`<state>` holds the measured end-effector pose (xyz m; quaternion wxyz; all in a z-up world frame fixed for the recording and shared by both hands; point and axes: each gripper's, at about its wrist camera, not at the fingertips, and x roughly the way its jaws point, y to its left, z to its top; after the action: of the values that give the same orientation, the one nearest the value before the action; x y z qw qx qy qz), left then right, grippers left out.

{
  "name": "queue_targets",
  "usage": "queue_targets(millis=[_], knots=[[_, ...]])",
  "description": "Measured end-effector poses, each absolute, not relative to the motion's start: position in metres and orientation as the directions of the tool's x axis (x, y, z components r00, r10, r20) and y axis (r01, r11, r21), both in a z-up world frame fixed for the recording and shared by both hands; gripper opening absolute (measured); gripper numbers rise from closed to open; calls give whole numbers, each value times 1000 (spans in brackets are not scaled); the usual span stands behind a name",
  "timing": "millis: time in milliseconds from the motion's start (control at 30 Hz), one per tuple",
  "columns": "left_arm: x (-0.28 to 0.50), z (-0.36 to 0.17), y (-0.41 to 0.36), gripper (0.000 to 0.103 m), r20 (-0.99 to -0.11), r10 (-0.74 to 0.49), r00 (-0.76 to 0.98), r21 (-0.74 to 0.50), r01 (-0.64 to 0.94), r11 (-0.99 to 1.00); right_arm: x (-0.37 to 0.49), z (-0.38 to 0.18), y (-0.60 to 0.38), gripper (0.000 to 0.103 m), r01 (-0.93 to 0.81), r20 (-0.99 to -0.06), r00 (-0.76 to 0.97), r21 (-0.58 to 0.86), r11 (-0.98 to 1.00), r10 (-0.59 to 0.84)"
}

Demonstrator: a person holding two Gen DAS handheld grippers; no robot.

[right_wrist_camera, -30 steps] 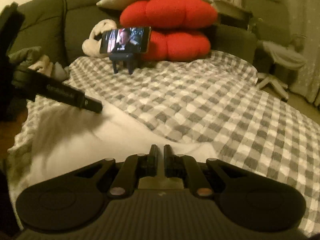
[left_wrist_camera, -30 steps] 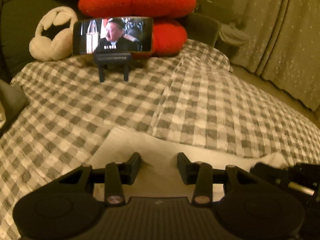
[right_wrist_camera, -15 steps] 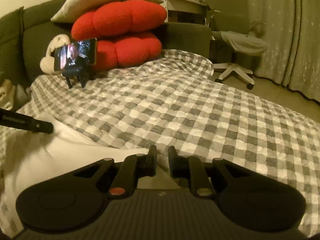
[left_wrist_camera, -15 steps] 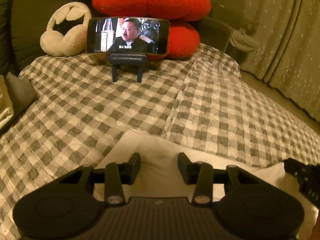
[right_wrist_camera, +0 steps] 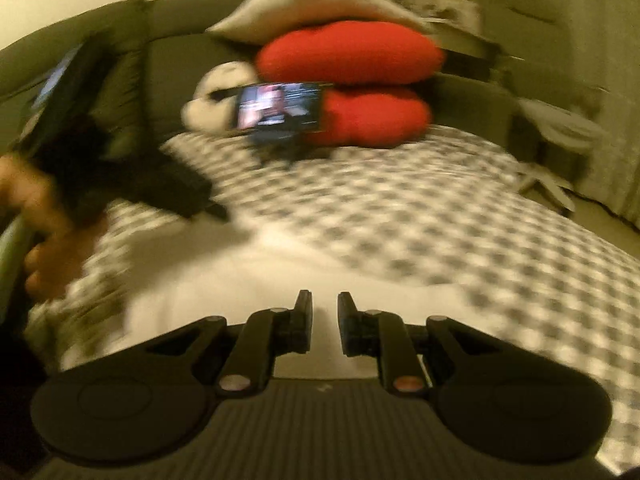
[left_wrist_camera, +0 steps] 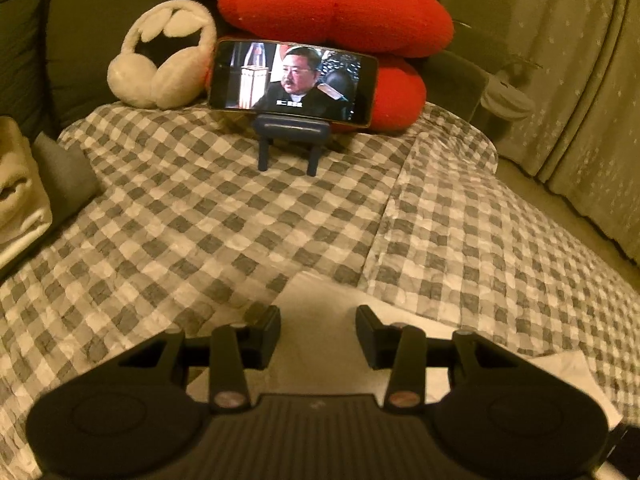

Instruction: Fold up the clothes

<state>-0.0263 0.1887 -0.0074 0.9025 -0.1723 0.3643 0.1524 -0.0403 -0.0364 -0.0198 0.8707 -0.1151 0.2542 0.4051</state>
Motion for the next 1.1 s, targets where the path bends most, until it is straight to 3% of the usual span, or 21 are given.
queue_targets(millis=[200,467,600,667,700,1100], knots=[[-31,-8,200,42,-713,158,683,-215,-427,878,-75,-33,-8,19,-880,-566,404,-27,474,719],[-32,-7,200,42,-710,158,686,-218,-427,878,-79,-28,-9,18,-906,-540,341,31,422,770],[-32,-6,200,38,-709,155,688,-219,-425,878,-85,-35,-1,21,-917,-560,338,-15,398,757],[-33,-6,195,26,-711,130,691,-231,-404,885,-90,-39,2,14,-920,-557,346,-42,390,755],[-33,-6,192,25,-710,122,694,-234,-396,888,-92,-38,2,3,-920,-551,351,-53,388,757],[-28,-8,175,25,-710,119,694,-171,-335,927,-96,-37,4,3,-926,-550,333,-39,375,766]])
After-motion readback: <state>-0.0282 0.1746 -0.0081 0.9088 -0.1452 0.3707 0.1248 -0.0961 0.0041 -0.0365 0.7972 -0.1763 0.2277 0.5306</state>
